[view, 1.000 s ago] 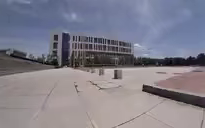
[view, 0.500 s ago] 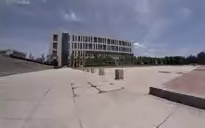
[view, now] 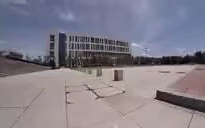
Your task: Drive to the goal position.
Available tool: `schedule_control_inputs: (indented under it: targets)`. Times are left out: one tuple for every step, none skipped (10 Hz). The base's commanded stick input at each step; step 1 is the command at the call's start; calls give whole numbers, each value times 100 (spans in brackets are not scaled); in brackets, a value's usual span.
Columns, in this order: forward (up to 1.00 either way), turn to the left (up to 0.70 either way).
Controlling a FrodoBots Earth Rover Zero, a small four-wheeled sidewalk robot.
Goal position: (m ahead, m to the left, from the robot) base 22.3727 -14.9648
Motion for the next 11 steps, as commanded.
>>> schedule_control_inputs:
  targets:
    - [69,-15]
    - [69,-26]
    - [69,-35]
    - [69,-33]
    - [69,0]
    - [69,0]
    - [69,-1]
    - [69,-26]
    - [69,-35]
    - [69,-35]
    - [69,-35]
